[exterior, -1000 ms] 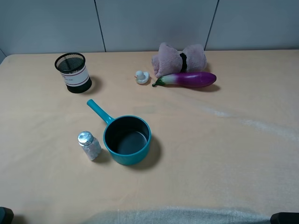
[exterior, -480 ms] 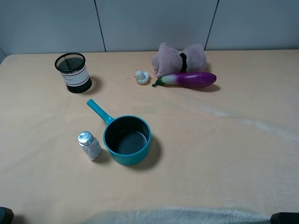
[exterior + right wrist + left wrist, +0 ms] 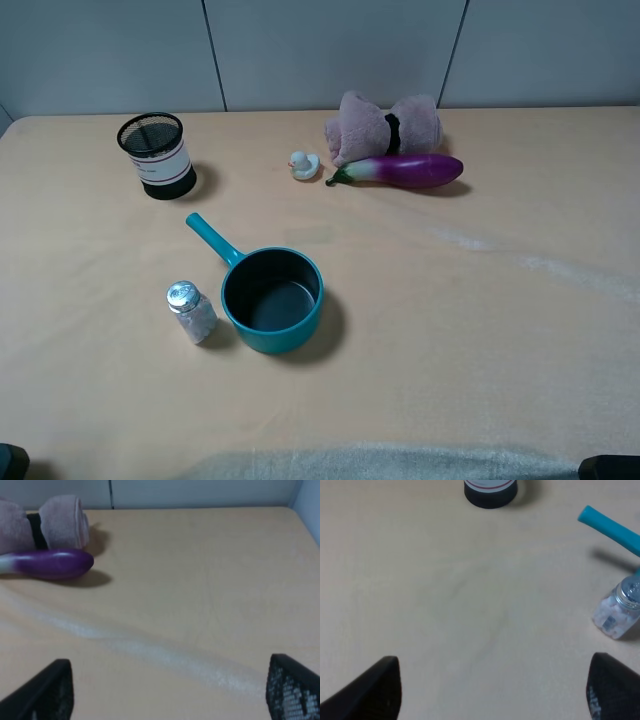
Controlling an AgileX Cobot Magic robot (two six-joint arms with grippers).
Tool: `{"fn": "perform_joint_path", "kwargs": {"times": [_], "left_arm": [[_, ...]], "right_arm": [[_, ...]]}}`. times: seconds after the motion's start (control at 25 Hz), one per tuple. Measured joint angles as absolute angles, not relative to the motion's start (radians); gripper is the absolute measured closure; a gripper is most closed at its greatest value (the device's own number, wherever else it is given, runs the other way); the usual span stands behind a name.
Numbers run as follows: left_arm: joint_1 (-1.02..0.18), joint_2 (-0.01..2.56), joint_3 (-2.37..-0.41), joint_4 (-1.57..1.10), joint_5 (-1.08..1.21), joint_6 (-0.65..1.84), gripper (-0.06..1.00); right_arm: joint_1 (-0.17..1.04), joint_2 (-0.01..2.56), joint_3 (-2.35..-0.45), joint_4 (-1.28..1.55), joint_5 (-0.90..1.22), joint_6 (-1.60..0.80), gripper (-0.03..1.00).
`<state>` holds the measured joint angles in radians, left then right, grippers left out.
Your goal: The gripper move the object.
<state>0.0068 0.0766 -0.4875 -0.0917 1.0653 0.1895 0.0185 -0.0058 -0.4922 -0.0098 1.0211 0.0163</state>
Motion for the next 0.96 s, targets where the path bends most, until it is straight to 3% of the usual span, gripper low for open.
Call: {"fn": "perform_joint_path", "kwargs": {"times": [0.96], "left_arm": [[0.007, 0.077, -0.488, -0.092, 1.065, 0.190, 0.19]], "right_arm": [[0.019, -0.006, -0.492, -0.010, 1.020, 0.011, 0.38]]}}
